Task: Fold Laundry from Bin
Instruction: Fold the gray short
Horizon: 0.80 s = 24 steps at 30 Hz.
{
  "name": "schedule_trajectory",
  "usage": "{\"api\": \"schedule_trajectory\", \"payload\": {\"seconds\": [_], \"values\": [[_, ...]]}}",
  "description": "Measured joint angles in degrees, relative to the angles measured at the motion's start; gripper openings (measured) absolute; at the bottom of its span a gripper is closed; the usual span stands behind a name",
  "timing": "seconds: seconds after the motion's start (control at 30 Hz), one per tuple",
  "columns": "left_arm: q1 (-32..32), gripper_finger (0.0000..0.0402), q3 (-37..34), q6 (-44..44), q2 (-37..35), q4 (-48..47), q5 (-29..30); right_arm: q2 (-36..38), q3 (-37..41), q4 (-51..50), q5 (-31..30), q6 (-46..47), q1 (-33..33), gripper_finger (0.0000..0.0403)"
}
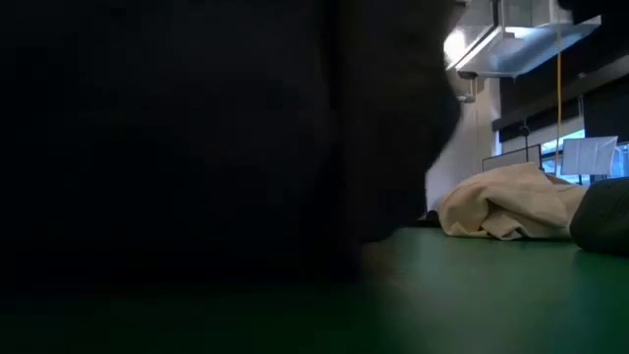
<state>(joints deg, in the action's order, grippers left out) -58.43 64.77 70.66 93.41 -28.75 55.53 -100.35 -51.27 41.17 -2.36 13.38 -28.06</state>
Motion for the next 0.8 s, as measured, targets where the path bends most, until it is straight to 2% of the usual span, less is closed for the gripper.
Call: {"api": "schedule_trajectory", "payload": {"seconds": [0.17,0.27,0.4,0.57,0.63,0.8], "values": [[-1.9,0.0006,-2.0,22.9,-1.1,-24.3,2.3,-0.2,0.0,-3.9,-2.9,0.1,9.8,0.003],[-2.3,0.0006,-6.1,35.4,-1.7,-31.4,0.6,-2.2,-0.2,-6.3,-2.3,1.2,15.5,0.003],[-1.3,0.0006,-14.6,43.0,-1.6,-27.3,-2.9,-6.9,-0.6,-5.0,1.7,2.0,20.8,0.003],[0.3,0.0005,-23.8,41.1,-1.6,-11.5,-4.8,-13.3,-3.8,-4.8,3.2,3.3,22.9,0.003],[1.0,0.0005,-25.2,40.0,-1.6,-9.1,-5.9,-14.9,-5.6,-5.5,2.2,2.8,22.7,0.003],[2.4,0.0005,-26.1,40.7,-1.6,-11.6,-6.2,-16.6,-9.1,-9.5,-3.8,-1.0,22.3,0.003]]}}
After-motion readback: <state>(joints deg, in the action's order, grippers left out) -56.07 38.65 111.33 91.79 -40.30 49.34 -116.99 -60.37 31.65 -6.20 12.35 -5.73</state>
